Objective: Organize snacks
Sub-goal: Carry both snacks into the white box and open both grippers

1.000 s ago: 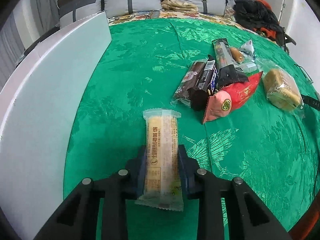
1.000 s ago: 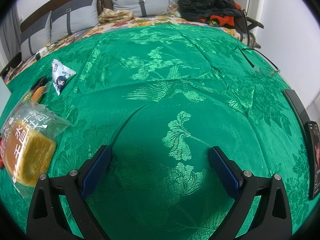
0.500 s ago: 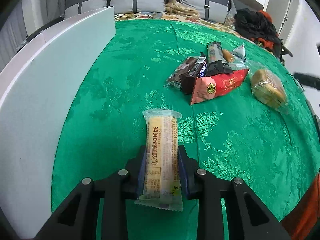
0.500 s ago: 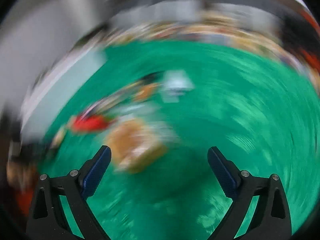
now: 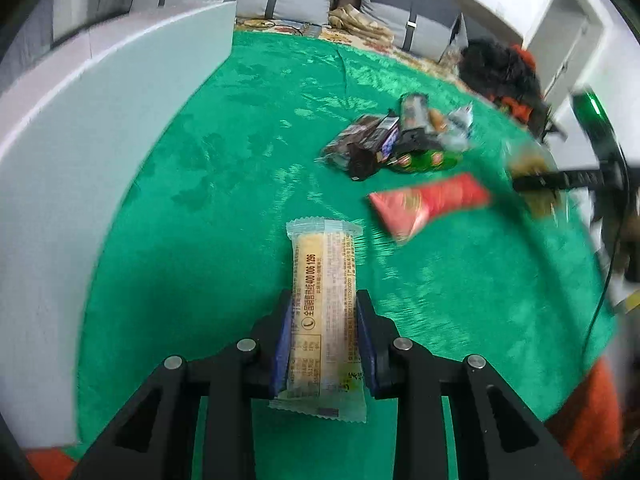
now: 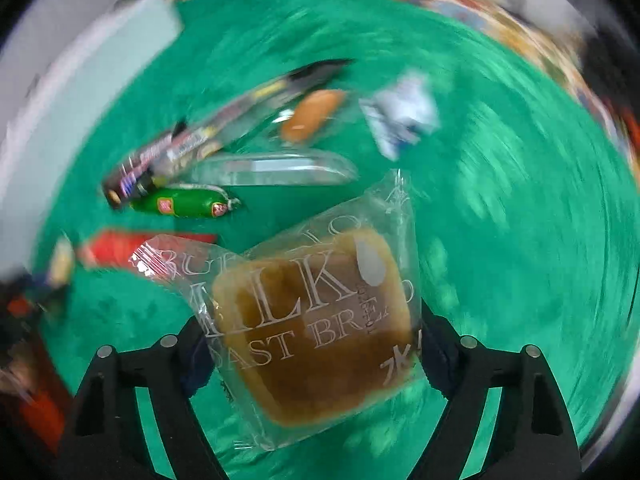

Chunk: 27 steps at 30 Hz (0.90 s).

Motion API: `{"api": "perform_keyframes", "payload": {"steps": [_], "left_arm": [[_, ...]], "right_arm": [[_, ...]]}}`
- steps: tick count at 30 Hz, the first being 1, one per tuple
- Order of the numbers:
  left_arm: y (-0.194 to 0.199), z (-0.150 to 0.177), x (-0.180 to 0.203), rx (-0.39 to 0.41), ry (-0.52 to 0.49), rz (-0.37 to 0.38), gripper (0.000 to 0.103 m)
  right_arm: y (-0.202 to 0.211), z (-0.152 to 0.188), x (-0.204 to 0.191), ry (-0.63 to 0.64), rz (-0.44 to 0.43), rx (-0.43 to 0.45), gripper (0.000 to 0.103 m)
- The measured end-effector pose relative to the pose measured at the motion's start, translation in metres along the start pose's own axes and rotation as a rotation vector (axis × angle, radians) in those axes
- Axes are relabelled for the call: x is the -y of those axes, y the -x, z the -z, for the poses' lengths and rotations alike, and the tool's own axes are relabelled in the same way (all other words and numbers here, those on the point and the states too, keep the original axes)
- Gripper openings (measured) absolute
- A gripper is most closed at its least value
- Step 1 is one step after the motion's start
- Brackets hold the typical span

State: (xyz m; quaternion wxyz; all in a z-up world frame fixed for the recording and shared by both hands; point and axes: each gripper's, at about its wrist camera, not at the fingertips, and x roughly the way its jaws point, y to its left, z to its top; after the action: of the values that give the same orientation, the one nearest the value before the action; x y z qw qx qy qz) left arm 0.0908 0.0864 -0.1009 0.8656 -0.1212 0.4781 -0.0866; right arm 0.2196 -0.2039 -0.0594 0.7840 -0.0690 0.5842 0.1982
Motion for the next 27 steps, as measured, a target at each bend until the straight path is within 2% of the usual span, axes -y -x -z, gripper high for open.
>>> {"api": "perform_keyframes", "payload": {"steps": [5, 7, 10, 14, 17, 20, 24, 26, 27], "left_arm": [[0.017, -0.010, 0.006, 0.031, 0.079, 0.125, 0.029], [0.033, -0.018, 0.007, 0.056, 0.117, 0.175, 0.029], [0.069, -0.035, -0.001, 0.121, 0.162, 0.231, 0.029], [0.130, -0.064, -0.038, 0.229, 0.202, 0.223, 0.029], [0.166, -0.081, -0.078, 0.299, 0.219, 0.162, 0.029], [0.191, -0.098, -0.124, 0.340, 0.215, -0.007, 0.029], [0.199, -0.102, -0.174, 0.335, 0.223, -0.197, 0.029], [0.191, -0.098, -0.195, 0.303, 0.222, -0.296, 0.029], [0.185, -0.093, -0.207, 0.274, 0.225, -0.339, 0.039]], "right_arm": [[0.038, 0.063, 0.036, -0.385, -0.201, 0.181, 0.084], [0.048, 0.075, 0.036, -0.455, -0.261, 0.236, 0.084], [0.064, 0.074, 0.014, -0.472, -0.350, 0.304, 0.084], [0.087, 0.041, -0.033, -0.389, -0.480, 0.328, 0.084], [0.101, 0.001, -0.100, -0.274, -0.596, 0.336, 0.084], [0.112, -0.039, -0.175, -0.153, -0.691, 0.325, 0.084], [0.108, -0.091, -0.275, 0.012, -0.713, 0.309, 0.084], [0.097, -0.108, -0.316, 0.062, -0.708, 0.293, 0.087], [0.082, -0.117, -0.341, 0.090, -0.692, 0.262, 0.087]]}}
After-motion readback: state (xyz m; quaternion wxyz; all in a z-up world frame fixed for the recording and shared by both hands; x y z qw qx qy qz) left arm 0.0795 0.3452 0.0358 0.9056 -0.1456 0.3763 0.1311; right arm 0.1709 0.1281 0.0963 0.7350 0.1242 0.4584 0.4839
